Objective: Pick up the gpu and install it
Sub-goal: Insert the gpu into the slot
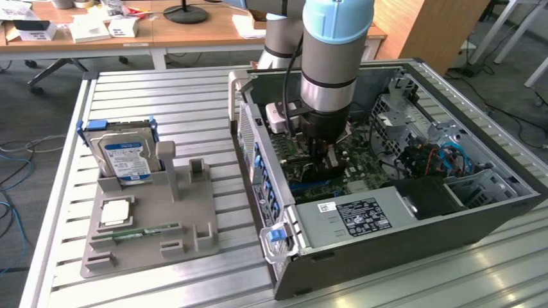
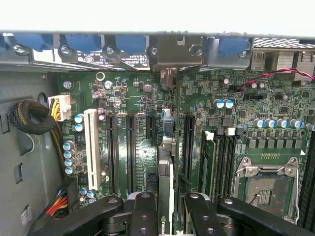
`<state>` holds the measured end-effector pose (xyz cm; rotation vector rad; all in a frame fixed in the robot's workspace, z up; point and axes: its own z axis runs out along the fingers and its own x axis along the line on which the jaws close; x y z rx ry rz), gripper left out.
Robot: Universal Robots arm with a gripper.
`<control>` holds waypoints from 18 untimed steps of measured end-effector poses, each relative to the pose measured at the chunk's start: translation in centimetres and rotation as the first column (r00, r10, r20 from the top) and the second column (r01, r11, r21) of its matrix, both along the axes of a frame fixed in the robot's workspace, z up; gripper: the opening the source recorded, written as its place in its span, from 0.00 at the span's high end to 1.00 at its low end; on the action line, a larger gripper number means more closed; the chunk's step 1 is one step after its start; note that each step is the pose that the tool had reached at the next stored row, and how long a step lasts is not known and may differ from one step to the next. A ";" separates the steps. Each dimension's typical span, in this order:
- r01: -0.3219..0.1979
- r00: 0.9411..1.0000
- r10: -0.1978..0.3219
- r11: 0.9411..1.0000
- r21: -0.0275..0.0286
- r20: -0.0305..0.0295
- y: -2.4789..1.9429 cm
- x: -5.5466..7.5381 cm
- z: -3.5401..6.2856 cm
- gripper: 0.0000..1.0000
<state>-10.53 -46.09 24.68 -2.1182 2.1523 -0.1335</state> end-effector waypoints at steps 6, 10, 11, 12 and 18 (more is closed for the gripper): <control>0.000 1.000 0.000 1.000 0.000 0.000 0.00 0.0 -0.05 0.74; 0.000 1.000 0.000 1.000 0.000 0.000 0.00 0.0 -0.14 0.74; 0.000 1.000 0.000 1.000 0.000 0.000 0.00 0.0 -0.14 0.74; 0.000 1.000 0.000 1.000 0.000 0.000 0.00 0.0 -0.14 0.74; 0.000 1.000 0.000 1.000 0.000 0.000 0.05 -0.1 -0.16 0.74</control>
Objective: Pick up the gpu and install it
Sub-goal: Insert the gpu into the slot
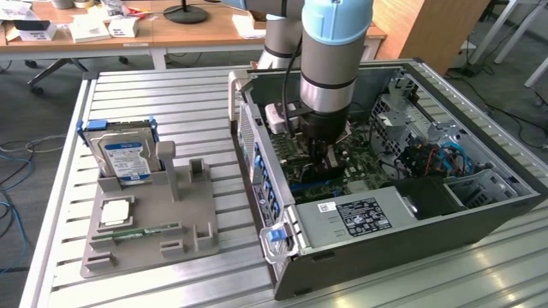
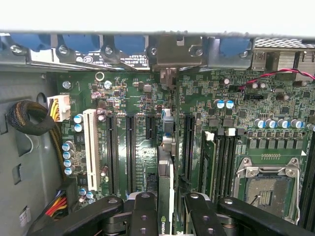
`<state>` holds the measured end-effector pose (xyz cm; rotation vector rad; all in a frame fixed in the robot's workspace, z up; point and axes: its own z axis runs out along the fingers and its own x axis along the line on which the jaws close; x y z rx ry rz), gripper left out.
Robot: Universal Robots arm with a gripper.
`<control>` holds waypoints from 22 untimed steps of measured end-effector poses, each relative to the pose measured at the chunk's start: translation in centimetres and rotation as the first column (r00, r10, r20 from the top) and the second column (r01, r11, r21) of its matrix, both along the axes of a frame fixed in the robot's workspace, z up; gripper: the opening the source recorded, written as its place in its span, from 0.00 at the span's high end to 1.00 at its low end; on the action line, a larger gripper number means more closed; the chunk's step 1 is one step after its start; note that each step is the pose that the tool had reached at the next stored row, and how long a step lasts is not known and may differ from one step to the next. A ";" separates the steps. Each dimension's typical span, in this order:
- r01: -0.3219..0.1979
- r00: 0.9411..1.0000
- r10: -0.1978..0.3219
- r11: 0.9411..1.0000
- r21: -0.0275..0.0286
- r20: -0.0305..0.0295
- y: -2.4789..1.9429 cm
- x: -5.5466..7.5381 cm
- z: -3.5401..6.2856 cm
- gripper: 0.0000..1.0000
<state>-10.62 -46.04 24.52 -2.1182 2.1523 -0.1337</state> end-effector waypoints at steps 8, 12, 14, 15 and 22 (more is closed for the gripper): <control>0.000 1.000 0.000 1.000 0.000 0.000 0.02 -0.1 -0.01 0.74; 0.000 1.000 0.000 1.000 0.000 0.000 0.02 -0.1 0.00 0.74; 0.000 1.000 0.000 1.000 0.000 0.000 0.03 -0.1 0.00 0.74; 0.000 1.000 0.000 1.000 0.000 0.000 0.05 -0.1 0.00 0.74; 0.000 1.000 0.000 1.000 0.000 0.000 0.07 -0.1 -0.01 0.74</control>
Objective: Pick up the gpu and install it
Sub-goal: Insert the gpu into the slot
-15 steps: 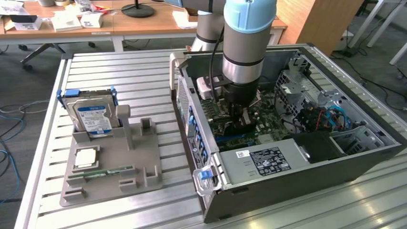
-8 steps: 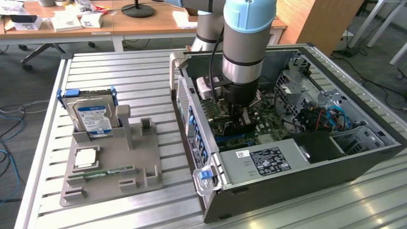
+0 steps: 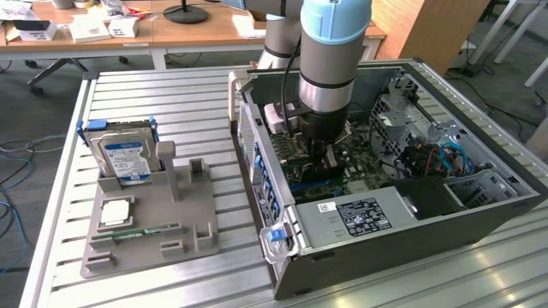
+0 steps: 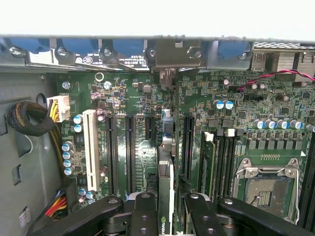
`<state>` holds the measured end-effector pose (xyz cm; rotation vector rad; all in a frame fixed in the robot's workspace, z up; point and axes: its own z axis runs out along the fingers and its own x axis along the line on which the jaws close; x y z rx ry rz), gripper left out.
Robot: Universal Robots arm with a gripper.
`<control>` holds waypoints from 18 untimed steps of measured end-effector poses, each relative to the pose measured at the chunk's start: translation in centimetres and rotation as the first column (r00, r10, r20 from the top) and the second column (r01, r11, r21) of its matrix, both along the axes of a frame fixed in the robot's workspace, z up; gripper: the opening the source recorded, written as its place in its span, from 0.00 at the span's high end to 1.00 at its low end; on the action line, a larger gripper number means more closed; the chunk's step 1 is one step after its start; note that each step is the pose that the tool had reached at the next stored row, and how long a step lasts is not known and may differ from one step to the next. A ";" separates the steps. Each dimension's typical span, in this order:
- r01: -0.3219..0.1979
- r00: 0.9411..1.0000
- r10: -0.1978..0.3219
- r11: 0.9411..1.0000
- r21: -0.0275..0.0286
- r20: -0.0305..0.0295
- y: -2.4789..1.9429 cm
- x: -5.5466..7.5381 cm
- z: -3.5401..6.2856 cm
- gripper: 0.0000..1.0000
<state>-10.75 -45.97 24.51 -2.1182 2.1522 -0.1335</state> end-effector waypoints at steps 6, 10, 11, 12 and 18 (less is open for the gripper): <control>0.000 1.000 0.000 1.000 0.000 0.000 0.02 0.0 -0.01 0.74; 0.000 1.000 0.000 1.000 -0.001 0.000 0.04 0.0 -0.12 0.74; 0.000 1.000 0.000 1.000 -0.001 0.000 0.04 0.0 -0.13 0.74; 0.000 1.000 0.000 1.000 0.000 0.000 0.04 0.0 -0.14 0.74; 0.000 1.000 0.000 1.000 0.000 0.000 0.05 0.0 -0.14 0.74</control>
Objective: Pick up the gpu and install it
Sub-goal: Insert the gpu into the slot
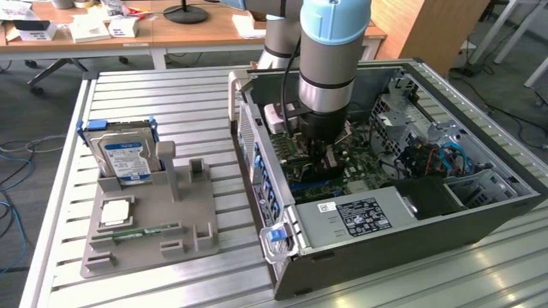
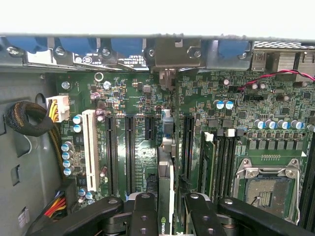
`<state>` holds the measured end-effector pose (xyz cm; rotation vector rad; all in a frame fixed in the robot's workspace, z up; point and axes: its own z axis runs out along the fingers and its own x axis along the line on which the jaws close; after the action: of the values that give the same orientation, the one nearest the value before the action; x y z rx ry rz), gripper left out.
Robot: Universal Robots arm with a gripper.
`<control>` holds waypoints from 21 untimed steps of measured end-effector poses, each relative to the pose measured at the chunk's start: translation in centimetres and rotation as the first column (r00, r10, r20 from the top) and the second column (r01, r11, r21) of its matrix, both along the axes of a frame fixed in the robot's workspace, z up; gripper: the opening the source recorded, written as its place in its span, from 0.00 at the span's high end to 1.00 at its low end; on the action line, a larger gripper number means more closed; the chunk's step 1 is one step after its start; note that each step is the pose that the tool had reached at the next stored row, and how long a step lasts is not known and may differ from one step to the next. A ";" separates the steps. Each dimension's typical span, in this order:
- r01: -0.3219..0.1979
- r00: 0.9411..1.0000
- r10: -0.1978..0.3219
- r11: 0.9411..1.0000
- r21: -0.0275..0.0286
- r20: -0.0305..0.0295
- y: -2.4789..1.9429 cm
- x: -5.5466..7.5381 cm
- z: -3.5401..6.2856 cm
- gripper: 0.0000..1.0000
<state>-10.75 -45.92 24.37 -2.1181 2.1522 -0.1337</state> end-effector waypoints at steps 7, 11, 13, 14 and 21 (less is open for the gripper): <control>0.000 1.000 0.000 1.000 0.000 0.000 0.00 0.0 0.01 0.74; 0.000 1.000 0.000 1.000 0.000 0.000 0.00 0.0 0.01 0.74; 0.000 1.000 0.000 1.000 0.000 0.000 0.00 0.0 0.02 0.74; 0.000 1.000 0.000 1.000 0.000 0.000 0.00 0.0 0.02 0.74; 0.000 1.000 0.000 1.000 0.000 0.000 0.00 0.1 0.02 0.74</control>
<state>-10.64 -45.92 24.39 -2.1182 2.1524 -0.1335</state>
